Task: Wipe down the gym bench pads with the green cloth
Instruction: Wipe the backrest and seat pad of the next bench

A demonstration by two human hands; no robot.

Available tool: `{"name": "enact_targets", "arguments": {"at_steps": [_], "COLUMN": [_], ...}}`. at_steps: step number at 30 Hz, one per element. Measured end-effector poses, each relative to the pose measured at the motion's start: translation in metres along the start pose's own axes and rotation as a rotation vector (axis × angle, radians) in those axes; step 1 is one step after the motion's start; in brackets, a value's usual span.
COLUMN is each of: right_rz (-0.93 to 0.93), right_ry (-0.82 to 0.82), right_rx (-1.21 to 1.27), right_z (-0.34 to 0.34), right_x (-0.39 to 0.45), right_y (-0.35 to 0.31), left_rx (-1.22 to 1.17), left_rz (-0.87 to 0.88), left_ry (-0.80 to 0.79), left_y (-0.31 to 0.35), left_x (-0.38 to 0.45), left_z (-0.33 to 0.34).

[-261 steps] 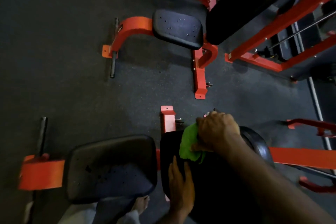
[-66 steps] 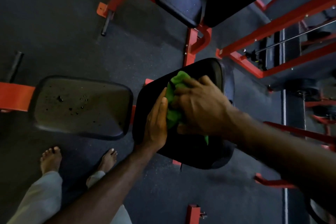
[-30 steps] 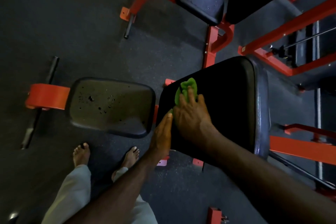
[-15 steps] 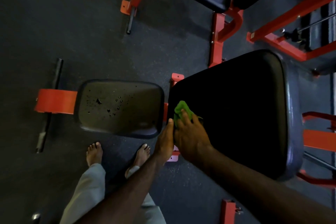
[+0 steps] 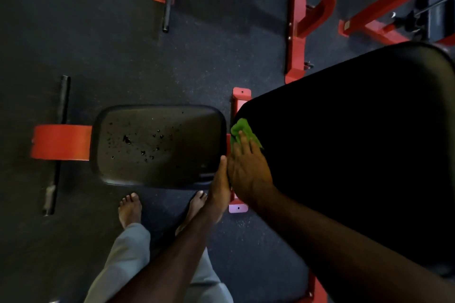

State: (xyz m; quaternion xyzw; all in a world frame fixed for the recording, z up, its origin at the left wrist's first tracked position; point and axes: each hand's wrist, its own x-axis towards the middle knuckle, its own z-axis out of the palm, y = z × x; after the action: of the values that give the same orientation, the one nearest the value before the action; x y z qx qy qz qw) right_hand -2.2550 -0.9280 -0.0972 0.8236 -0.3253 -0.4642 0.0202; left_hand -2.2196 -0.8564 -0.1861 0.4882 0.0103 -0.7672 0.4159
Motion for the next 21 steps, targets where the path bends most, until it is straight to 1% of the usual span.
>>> {"name": "enact_targets", "arguments": {"at_steps": [1, 3, 5, 8, 10, 15, 18, 21], "right_rz": [-0.027, -0.07, -0.061, 0.026, 0.071, 0.19, 0.296, 0.395], "right_ry": [-0.026, -0.064, -0.017, 0.115, 0.21, 0.404, 0.516, 0.604], "right_rx": [-0.035, -0.028, 0.079, 0.379, 0.575, 0.924, 1.182, 1.315], "right_z": [0.01, 0.022, 0.023, 0.016, 0.011, 0.025, 0.034, 0.038], "right_x": [-0.001, -0.005, 0.003, 0.021, 0.032, 0.047, 0.063, 0.084], "right_y": [-0.01, -0.021, -0.016, -0.011, -0.016, -0.042, -0.071, -0.095], "left_rx": [-0.008, -0.017, 0.003, 0.01, 0.055, 0.396, 0.671, 0.899], "left_rz": [-0.014, -0.021, 0.023, 0.114, 0.165, 0.37, 0.437, 0.504], "left_ry": [-0.006, 0.029, 0.067, 0.126, 0.181, 0.339, 0.364, 0.386], "left_y": [0.0, -0.002, -0.004, 0.003, 0.017, 0.054, 0.067, 0.076], "left_x": [0.004, 0.008, 0.009, 0.008, 0.008, 0.007, 0.008, 0.011], "left_z": [-0.004, -0.013, -0.021, -0.03, -0.042, -0.08, -0.118, -0.145]}}
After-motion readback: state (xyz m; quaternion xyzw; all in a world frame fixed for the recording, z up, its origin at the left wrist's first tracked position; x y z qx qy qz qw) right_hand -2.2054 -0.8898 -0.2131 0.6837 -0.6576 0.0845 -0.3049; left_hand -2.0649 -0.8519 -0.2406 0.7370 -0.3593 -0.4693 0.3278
